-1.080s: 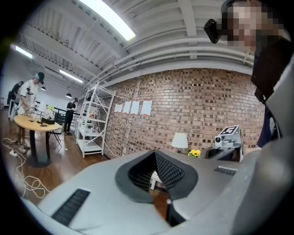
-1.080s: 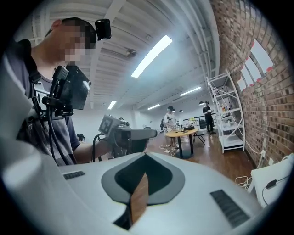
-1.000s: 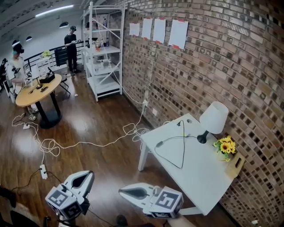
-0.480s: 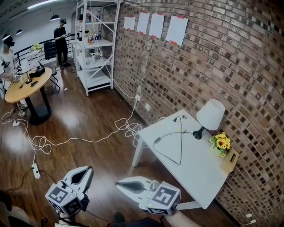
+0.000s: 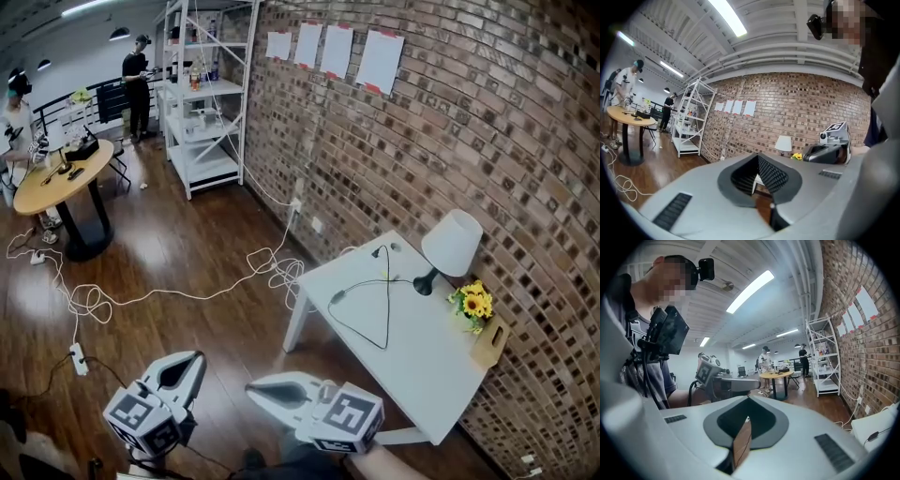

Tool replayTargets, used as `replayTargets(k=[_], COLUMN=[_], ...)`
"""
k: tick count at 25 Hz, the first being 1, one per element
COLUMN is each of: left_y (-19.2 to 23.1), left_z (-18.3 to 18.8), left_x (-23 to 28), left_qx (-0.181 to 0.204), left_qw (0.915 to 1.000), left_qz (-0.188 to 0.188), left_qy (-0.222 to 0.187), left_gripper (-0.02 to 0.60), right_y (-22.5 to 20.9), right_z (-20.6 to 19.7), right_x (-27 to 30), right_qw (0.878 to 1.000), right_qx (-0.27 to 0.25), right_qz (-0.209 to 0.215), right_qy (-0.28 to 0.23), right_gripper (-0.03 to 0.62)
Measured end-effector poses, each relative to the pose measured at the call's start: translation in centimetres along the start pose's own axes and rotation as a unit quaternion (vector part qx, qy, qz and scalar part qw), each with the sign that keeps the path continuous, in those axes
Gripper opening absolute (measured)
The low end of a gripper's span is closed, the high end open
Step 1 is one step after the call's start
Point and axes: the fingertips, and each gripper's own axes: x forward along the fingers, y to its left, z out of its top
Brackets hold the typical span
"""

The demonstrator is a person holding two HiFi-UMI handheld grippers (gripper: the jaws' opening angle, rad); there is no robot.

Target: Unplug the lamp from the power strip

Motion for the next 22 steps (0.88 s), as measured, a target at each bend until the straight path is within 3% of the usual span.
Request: replayTargets(k=[4,11,15,22], left_y=[-2.1,-2.8,-2.7,-3.3], left_z=[1.6,1.3,0.4,1.3], left_x=[1.4,5.6,8.5,13.2], left_qx=[-0.002,-0.007,0.035,0.065], left_qw=[0.9999,0.9994,0.9984,0.9959], left_qz=[-0.009,-0.008,-0.009,-0.014], left_qy=[0.01,0.033,0.043,0.06], left_gripper=[0.014,0.014,0.014,0.014], right_y=[-1.1,-4.7,-7.8,-12.2], right_z=[0.3,0.2,-0.3,-0.4], right_x=[-0.2,-1.5,-3.6,-6.4], right_qw=[1.0,0.999,0.999,0.998], right_qx=[0.004,0.011,0.035,0.056], right_qz=[0.011,0.024,0.018,0.021], right_qy=[-0.01,-0.019,-0.022,-0.034], right_gripper=[0.0,0.0,0.0,0.0])
